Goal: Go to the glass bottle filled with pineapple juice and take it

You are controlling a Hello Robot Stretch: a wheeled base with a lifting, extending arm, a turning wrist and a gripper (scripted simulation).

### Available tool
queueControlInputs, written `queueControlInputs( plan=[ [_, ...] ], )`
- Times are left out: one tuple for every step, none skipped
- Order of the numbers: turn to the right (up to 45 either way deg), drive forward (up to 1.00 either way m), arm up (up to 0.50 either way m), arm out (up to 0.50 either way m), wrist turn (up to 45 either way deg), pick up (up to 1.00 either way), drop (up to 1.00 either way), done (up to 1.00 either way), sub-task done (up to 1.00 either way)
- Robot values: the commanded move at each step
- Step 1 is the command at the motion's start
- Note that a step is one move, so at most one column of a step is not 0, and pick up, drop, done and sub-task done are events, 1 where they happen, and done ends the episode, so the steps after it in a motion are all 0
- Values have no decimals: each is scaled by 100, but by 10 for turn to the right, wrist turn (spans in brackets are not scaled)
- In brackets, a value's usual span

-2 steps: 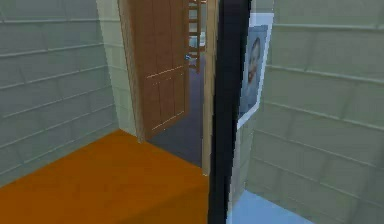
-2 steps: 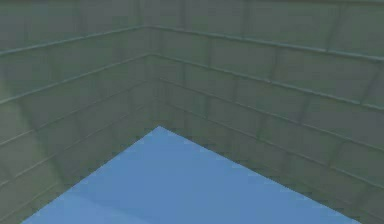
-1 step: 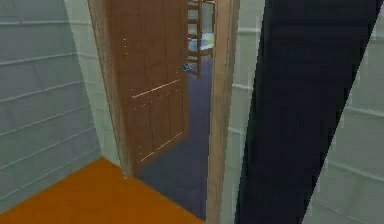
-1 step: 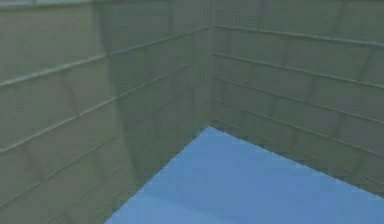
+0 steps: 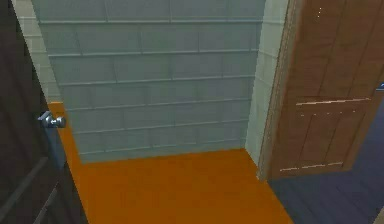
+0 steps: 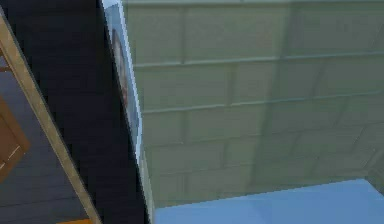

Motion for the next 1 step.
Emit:
queueControlInputs(
  plan=[
    [-60,0,0,0,0,0,0,0,0]
  ],
)
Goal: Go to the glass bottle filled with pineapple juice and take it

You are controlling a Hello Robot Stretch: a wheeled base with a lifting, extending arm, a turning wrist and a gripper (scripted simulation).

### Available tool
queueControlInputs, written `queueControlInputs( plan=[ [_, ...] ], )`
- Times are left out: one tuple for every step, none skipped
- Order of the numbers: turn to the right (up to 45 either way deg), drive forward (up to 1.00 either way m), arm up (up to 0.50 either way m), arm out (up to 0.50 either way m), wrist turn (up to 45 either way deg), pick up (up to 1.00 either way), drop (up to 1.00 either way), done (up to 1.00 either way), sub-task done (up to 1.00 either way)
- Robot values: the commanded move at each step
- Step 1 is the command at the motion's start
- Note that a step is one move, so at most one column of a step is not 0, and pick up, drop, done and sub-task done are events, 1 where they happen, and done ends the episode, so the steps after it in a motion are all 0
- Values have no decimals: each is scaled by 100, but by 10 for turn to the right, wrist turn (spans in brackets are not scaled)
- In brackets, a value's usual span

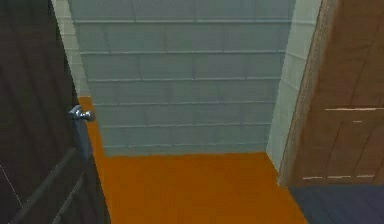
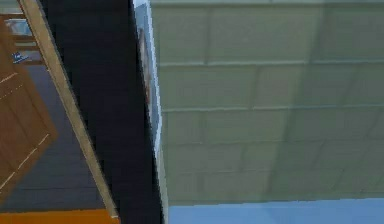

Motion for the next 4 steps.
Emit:
queueControlInputs(
  plan=[
    [0,30,0,0,0,0,0,0,0],
    [450,0,0,0,0,0,0,0,0],
    [30,0,0,0,0,0,0,0,0],
    [0,90,0,0,0,0,0,0,0]
  ],
)
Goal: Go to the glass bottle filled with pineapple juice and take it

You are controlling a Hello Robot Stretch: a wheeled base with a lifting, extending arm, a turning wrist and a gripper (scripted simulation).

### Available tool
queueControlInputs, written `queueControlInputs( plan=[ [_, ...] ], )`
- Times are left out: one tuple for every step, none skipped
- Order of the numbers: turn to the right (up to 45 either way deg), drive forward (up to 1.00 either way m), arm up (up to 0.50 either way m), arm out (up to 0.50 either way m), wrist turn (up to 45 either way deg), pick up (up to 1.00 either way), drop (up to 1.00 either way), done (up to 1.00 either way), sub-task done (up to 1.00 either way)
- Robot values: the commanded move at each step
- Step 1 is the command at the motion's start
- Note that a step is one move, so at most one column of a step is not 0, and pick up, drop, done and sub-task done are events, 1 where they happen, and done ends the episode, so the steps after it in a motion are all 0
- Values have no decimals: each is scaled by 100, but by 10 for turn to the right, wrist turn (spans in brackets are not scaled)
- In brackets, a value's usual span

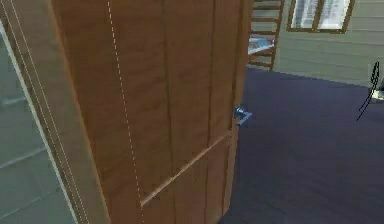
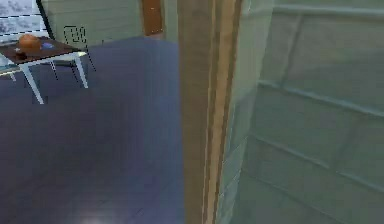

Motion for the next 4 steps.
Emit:
queueControlInputs(
  plan=[
    [450,0,0,0,0,0,0,0,0],
    [120,0,0,0,0,0,0,0,0],
    [0,65,0,0,0,0,0,0,0],
    [210,0,0,0,0,0,0,0,0]
  ],
)
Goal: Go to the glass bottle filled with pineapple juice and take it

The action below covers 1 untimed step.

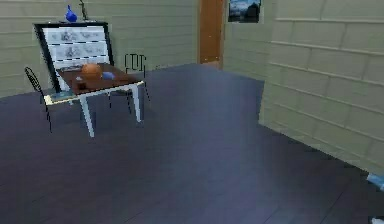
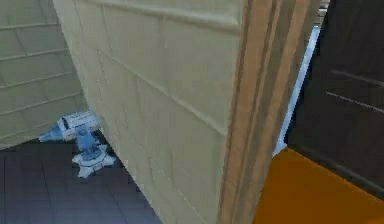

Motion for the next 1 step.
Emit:
queueControlInputs(
  plan=[
    [0,100,0,0,0,0,0,0,0]
  ],
)
